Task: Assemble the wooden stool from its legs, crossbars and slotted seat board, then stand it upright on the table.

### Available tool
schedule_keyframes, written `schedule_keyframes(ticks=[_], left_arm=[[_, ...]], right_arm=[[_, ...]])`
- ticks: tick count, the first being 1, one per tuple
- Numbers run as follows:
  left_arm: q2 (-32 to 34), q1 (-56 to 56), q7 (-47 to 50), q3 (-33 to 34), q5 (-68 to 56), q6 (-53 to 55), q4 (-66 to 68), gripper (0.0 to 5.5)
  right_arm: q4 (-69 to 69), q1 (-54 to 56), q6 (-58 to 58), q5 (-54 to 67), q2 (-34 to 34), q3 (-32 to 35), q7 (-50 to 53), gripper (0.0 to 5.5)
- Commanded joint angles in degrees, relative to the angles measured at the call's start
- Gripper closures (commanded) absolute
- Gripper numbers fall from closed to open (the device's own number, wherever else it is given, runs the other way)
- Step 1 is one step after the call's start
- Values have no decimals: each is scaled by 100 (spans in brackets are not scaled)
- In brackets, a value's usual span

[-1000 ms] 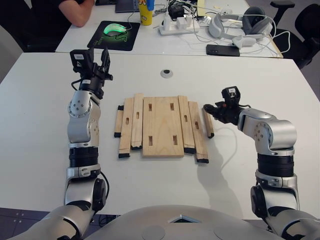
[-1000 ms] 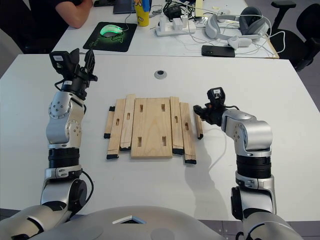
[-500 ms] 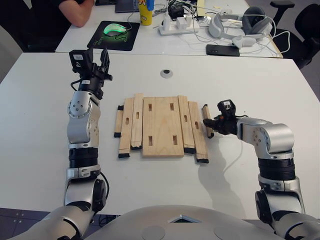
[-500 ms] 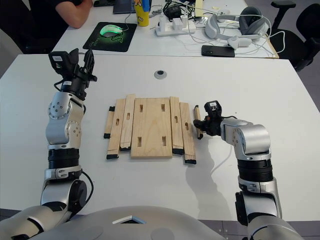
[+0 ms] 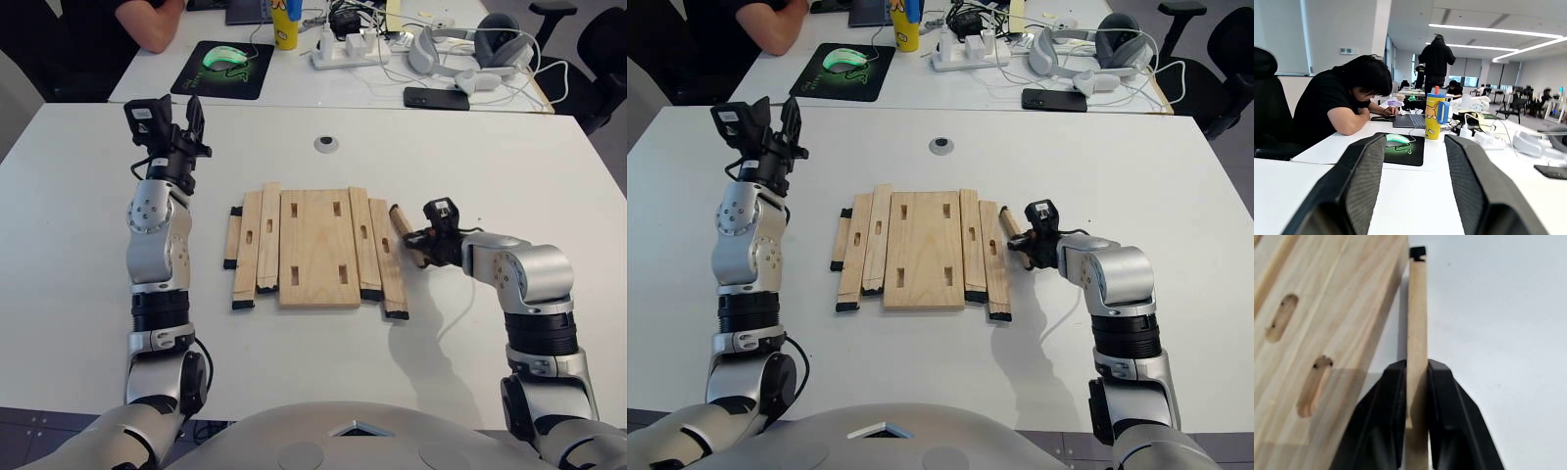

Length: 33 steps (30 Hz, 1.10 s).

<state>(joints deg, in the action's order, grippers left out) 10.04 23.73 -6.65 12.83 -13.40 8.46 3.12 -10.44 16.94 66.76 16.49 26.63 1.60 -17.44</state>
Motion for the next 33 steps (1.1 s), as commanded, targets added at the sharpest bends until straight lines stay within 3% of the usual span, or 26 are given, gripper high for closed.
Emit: schedule_keyframes(ticks=[1, 6, 10, 16, 19, 24, 33], left_arm=[[-31, -13, -414, -41, -376, 123, -81, 278], [-51, -9, -858, -13, -936, 456, -83, 209], [59, 170, -1547, 72, -1767, 1009, -110, 155], [386, 435, -2763, 157, -3787, 2819, -522, 74], [511, 452, -3031, 159, -4665, 3659, -744, 73], [676, 480, -3224, -109, -5078, 4377, -865, 73], [619, 671, -3143, -148, -5495, 4909, -680, 73]], right_arm=[[335, 287, -1284, -502, 173, 205, 281, 508], [643, 474, -2068, -135, -108, 520, -120, 508], [178, 810, -1980, 1523, -956, 1326, -658, 508], [-282, 961, -1225, 3323, -1223, 1446, -1283, 508], [-337, 901, -823, 4135, -1241, 1503, -1435, 508], [-513, 761, -520, 4696, -1090, 1349, -1473, 508], [-844, 397, -361, 5098, -744, 959, -1897, 508]])
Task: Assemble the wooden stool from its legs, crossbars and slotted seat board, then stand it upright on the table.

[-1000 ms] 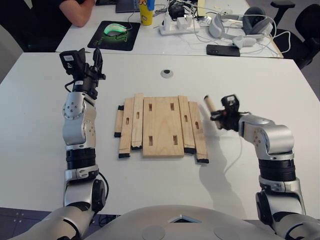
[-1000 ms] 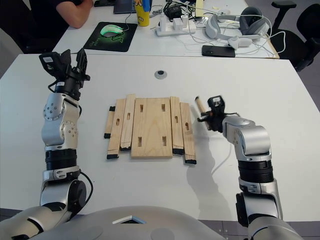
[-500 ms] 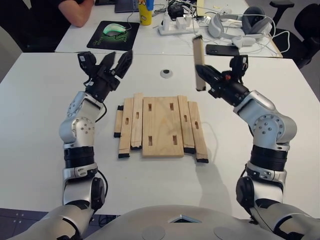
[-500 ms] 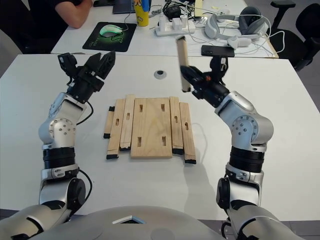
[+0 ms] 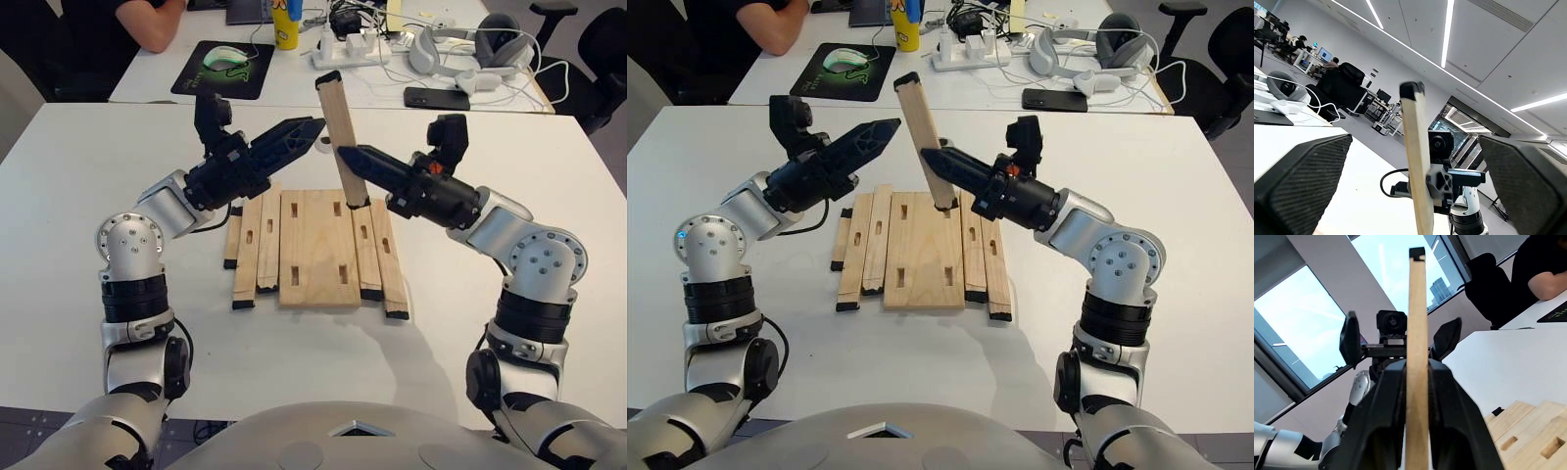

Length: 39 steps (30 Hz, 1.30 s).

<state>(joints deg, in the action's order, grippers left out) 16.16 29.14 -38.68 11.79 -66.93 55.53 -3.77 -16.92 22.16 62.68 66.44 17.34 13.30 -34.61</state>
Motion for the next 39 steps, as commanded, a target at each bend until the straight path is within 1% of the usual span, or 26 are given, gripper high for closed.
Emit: schedule_keyframes(ticks=[1, 6, 9, 15, 19, 20, 25, 26, 30, 38, 39], left_arm=[[4, 109, 74, -63, -182, 260, -29, 73], [86, -148, -51, -273, -313, 581, -323, 73], [132, -227, -64, -276, -322, 622, -352, 112], [250, -217, -117, -98, -372, 548, -378, 188], [283, -293, -183, -175, -381, 579, -454, 231], [296, -342, -223, -228, -375, 599, -510, 257], [319, -546, -283, -368, -373, 654, -706, 321], [322, -560, -281, -375, -370, 646, -711, 326], [363, -580, -317, -440, -258, 545, -787, 388], [316, -625, -328, -425, -253, 387, -841, 499], [309, -627, -338, -425, -242, 355, -844, 505]], right_arm=[[-216, -149, 24, 96, 196, -252, -192, 508], [-277, -249, -60, 116, 256, -395, -278, 508], [-281, -268, -107, 139, 282, -418, -297, 508], [-453, -535, -85, 195, 599, -436, -543, 508], [-477, -576, -102, 308, 702, -436, -545, 508], [-470, -565, -110, 335, 712, -434, -528, 508], [-438, -507, -97, 452, 756, -461, -554, 508], [-453, -514, -94, 481, 767, -470, -555, 508], [-539, -619, -106, 400, 944, -586, -663, 508], [-592, -758, -130, 406, 1134, -686, -824, 508], [-586, -758, -139, 411, 1138, -693, -828, 508]])
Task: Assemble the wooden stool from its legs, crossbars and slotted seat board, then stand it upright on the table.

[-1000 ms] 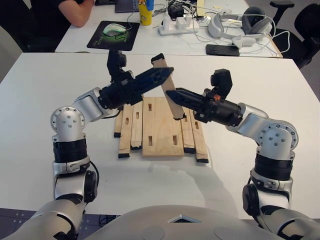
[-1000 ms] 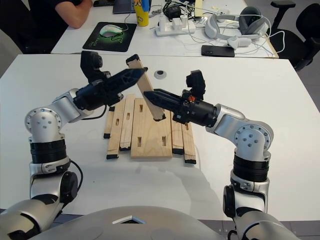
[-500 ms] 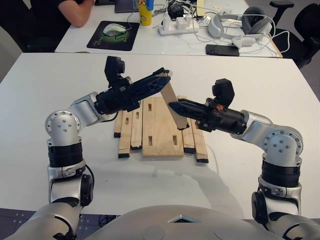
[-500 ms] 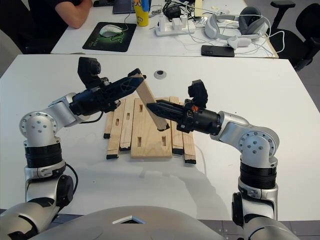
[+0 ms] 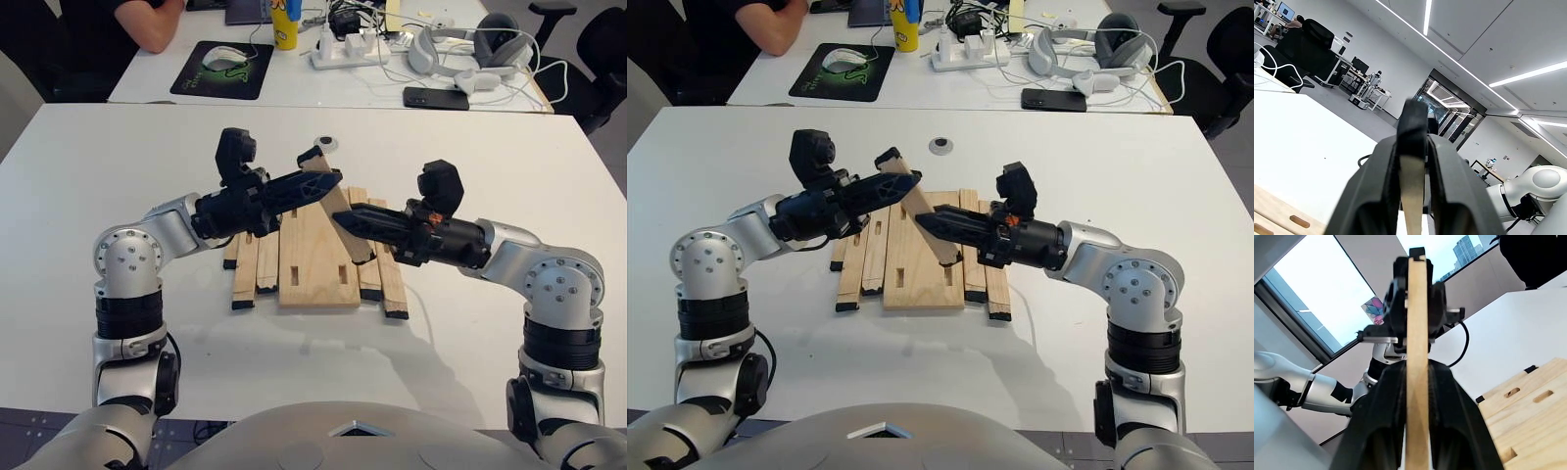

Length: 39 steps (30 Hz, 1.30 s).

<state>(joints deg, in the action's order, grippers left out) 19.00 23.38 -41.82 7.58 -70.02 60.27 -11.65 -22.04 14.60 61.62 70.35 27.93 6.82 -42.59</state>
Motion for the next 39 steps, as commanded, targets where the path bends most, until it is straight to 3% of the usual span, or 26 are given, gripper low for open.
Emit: schedule_keyframes(ticks=[1, 9, 10, 15, 20, 22, 26, 30, 39], left_arm=[[19, -53, -36, -6, 80, -147, -57, 506], [-77, -183, 44, -88, 554, -600, 70, 506], [-40, -201, 48, -120, 666, -661, 80, 506], [24, -303, 56, -323, 1225, -1000, 117, 509], [37, -423, 105, -360, 1458, -1120, 10, 509], [22, -457, 263, -234, 1476, -1143, -38, 509], [-51, -616, 1015, -3, 1569, -1198, -553, 509], [112, -772, 1907, -121, 2497, -1433, -1071, 509], [-320, -1283, 3544, -713, 4863, -2598, -1118, 509]], right_arm=[[-68, -2, -40, 26, 85, -52, -31, 508], [22, 57, -240, -25, 21, -11, 106, 508], [41, 55, -275, -86, 29, -10, 129, 472], [132, -26, -460, -441, 22, -37, 306, 401], [442, 93, -874, -769, -322, 187, 923, 334], [541, 65, -1024, -818, -463, 351, 1231, 331], [786, -50, -1341, -1120, -722, 535, 1876, 331], [849, -185, -1668, -1604, -944, 507, 2359, 331], [958, -348, -2196, -2715, -1352, -257, 2469, 331]])
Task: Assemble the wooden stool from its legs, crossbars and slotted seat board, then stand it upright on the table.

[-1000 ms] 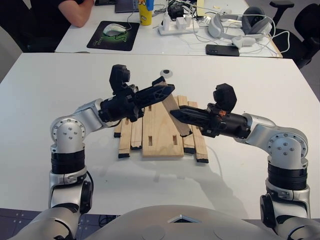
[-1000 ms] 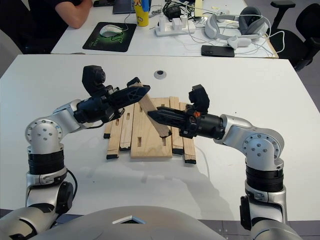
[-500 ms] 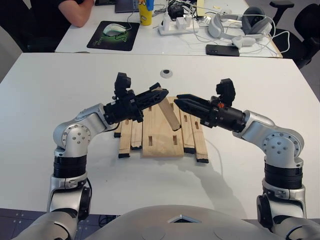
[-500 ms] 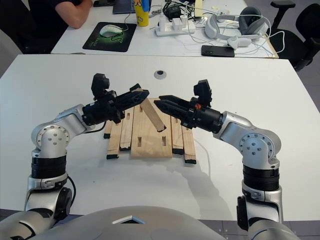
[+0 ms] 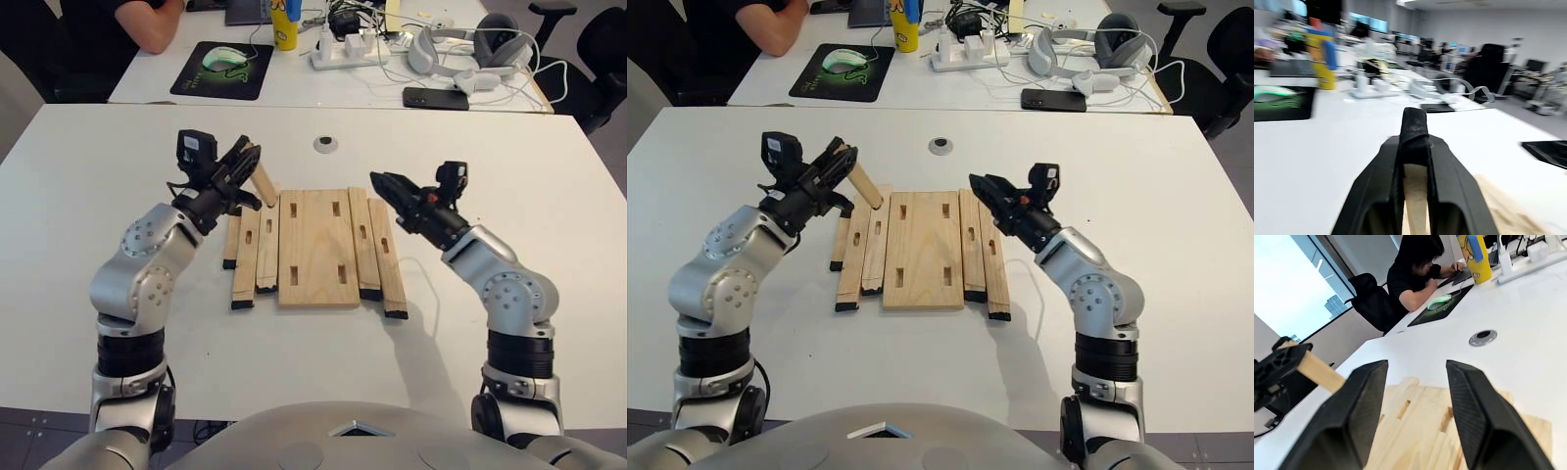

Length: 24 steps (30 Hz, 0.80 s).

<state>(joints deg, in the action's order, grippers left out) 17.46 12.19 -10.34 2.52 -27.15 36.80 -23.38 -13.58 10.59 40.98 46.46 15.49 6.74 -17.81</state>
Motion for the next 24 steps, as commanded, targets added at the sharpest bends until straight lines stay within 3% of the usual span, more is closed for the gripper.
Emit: schedule_keyframes(ticks=[1, 24], left_arm=[[-231, -173, 447, -216, 649, -290, 122, 509], [-1193, -526, 1101, -321, 1069, 167, -194, 509]], right_arm=[[145, 81, -151, -394, -156, -321, -25, 331], [736, 229, -408, -1352, -640, -843, -219, 331]])
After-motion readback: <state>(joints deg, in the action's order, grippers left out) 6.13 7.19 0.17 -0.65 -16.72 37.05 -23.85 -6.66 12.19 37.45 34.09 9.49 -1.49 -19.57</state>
